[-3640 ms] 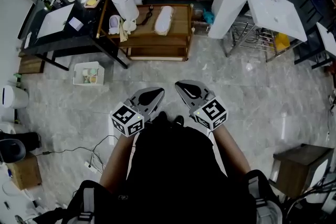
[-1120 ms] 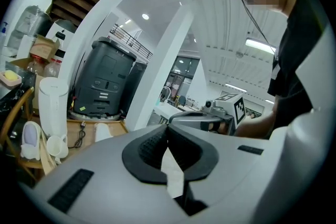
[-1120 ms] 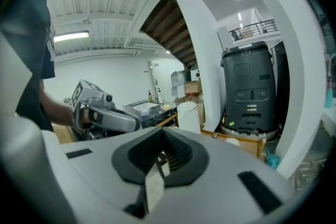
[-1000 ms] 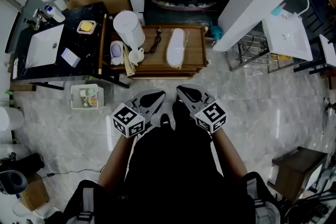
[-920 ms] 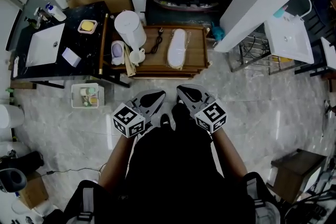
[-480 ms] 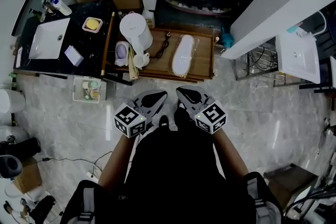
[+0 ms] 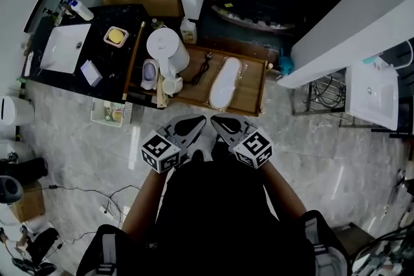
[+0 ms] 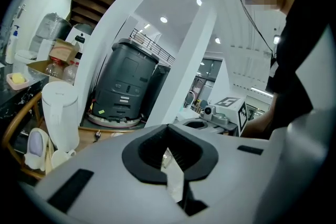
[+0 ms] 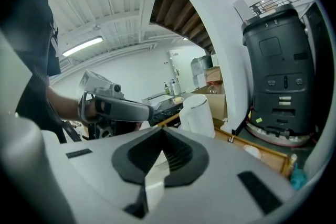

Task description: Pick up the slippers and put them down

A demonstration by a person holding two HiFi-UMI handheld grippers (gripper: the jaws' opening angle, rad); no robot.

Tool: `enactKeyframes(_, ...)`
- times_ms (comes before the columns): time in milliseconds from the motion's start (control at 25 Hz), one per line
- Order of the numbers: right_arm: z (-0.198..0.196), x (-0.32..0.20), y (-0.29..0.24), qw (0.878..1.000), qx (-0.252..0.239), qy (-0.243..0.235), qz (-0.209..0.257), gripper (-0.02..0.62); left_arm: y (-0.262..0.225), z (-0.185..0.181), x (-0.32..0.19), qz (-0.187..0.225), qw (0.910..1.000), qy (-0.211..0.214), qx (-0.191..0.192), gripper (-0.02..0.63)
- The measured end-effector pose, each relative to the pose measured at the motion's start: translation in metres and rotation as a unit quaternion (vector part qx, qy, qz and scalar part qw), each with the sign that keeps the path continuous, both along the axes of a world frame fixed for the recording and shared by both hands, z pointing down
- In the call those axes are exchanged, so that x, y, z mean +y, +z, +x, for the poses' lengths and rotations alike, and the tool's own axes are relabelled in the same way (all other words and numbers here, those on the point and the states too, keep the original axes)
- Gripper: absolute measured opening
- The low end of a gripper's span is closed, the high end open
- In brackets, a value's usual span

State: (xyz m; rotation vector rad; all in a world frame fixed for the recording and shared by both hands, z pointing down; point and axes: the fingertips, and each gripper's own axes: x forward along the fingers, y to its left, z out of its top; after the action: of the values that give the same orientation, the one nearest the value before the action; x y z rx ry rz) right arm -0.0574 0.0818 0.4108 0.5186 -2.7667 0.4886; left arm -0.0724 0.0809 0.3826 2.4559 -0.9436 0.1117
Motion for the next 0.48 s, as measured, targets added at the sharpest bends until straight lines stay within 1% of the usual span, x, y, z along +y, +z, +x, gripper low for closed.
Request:
enactKeyframes(80,0.004,-0.009,0.000,1.000,-0.002,-0.009,0.001,0.008,0.004,0.002,-0.007,-0.002,0.9999,-0.007,-0.013,0.011)
enactKeyframes(160,0.008,-0.017,0.001,1.000,-0.002,-0.018,0.003,0.008,0.007,0.004,-0.014,-0.006,0.9997,-0.016,-0.017,0.012)
enactKeyframes(320,0.020,-0.032,0.005,1.000,0.002,-0.030,0.005,0.008,0.009,0.011,-0.028,-0.005,0.9994,-0.028,-0.019,0.012)
enactKeyframes(480,0.033,-0.042,0.010,1.000,0.009,-0.028,0.003,0.008,0.009,0.019,-0.035,-0.009,0.9994,-0.031,-0.015,0.012)
